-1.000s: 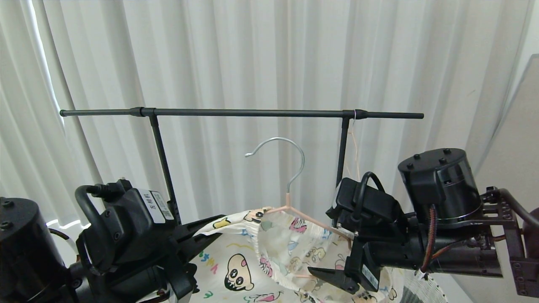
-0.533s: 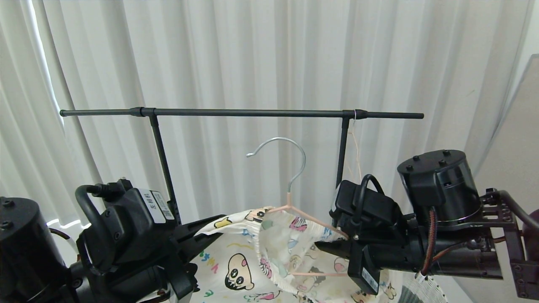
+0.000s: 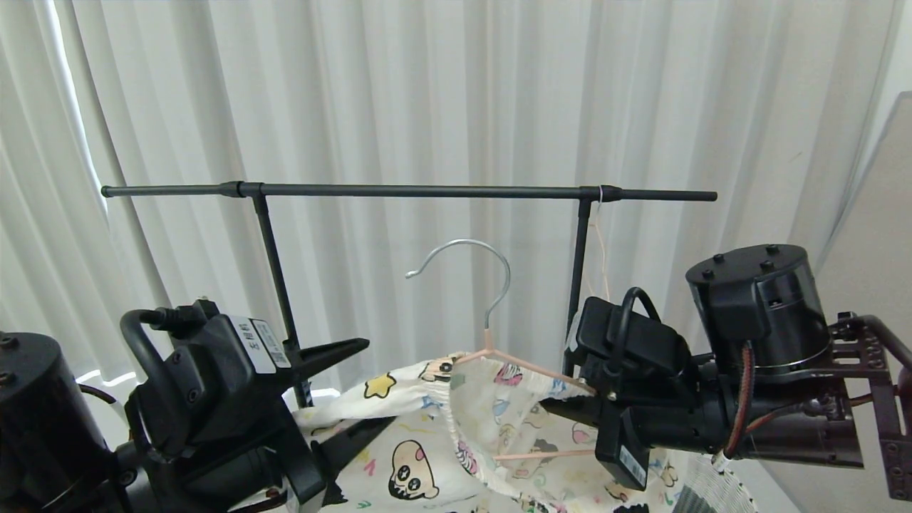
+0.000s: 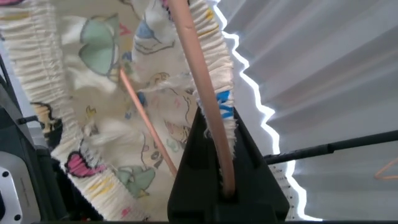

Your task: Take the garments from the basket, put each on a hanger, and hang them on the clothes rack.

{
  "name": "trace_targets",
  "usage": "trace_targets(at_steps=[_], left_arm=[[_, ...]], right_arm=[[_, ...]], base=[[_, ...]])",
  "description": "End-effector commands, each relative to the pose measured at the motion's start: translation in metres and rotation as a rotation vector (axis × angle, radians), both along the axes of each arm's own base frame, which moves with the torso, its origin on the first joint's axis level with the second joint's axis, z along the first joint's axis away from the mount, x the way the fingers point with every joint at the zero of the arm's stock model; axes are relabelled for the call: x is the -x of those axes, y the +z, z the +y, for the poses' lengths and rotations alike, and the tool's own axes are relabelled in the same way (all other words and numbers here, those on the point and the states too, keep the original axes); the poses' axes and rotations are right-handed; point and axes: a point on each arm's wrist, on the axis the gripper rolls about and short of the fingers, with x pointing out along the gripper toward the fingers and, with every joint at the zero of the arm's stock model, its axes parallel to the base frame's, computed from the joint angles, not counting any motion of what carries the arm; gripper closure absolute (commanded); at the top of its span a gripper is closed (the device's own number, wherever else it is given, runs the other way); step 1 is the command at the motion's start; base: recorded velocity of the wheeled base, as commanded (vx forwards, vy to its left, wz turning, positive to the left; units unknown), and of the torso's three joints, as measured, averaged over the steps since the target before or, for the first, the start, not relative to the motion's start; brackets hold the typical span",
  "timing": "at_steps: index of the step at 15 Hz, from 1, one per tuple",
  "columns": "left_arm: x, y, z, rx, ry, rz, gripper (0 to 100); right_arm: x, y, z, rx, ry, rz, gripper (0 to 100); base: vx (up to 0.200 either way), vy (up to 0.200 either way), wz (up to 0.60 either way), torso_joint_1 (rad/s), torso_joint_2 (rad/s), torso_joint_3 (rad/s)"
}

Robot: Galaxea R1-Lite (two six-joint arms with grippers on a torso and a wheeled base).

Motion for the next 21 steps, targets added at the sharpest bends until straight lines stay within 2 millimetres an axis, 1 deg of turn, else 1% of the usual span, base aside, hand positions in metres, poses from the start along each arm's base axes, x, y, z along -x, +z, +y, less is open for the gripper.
trace_targets(at_steps=[1,3,6,7,8,10,11,13,16,20,21], left_arm=[[-0.001,-0.001,0.002,-0.004,0.013,0.005,0],[0.006,-0.005,0.009,-0.007,0.018,0.007,0],[0.025,-0.016,0.026,-0.009,0.03,0.009,0],[0.028,-0.021,0.031,-0.015,0.045,0.016,0],[0.029,-0.025,0.037,-0.021,0.08,0.029,0],[0.021,-0.037,0.055,-0.032,0.224,0.088,0],[0.019,-0.044,0.059,-0.03,0.266,0.129,0],[0.02,-0.057,0.062,-0.026,0.289,0.216,0],[0.008,-0.068,0.055,-0.013,0.238,0.339,0],[-0.005,-0.071,0.052,-0.009,0.259,0.385,0],[-0.007,-0.07,0.051,-0.001,0.263,0.387,100]], right_arm=[[-0.004,0.008,-0.015,0.0,-0.023,-0.053,100],[-0.012,0.008,-0.031,0.019,-0.067,-0.077,100],[-0.016,0.011,-0.053,0.015,-0.144,-0.09,100],[-0.017,0.01,-0.058,0.016,-0.16,-0.09,100],[-0.017,0.01,-0.06,0.016,-0.168,-0.088,100],[-0.015,0.012,-0.063,0.01,-0.172,-0.093,100],[-0.014,0.013,-0.064,0.005,-0.171,-0.098,100],[-0.013,0.014,-0.064,-0.001,-0.167,-0.101,100],[-0.007,0.019,-0.062,-0.017,-0.144,-0.119,100],[0.0,0.021,-0.064,-0.026,-0.131,-0.127,100],[0.001,0.021,-0.064,-0.026,-0.129,-0.127,100]], base=[[0.0,0.0,0.0,0.0,0.0,0.0],[0.0,0.0,0.0,0.0,0.0,0.0],[0.0,0.0,0.0,0.0,0.0,0.0],[0.0,0.0,0.0,0.0,0.0,0.0],[0.0,0.0,0.0,0.0,0.0,0.0],[0.0,0.0,0.0,0.0,0.0,0.0],[0.0,0.0,0.0,0.0,0.0,0.0],[0.0,0.0,0.0,0.0,0.0,0.0],[0.0,0.0,0.0,0.0,0.0,0.0],[0.0,0.0,0.0,0.0,0.0,0.0],[0.0,0.0,0.0,0.0,0.0,0.0]])
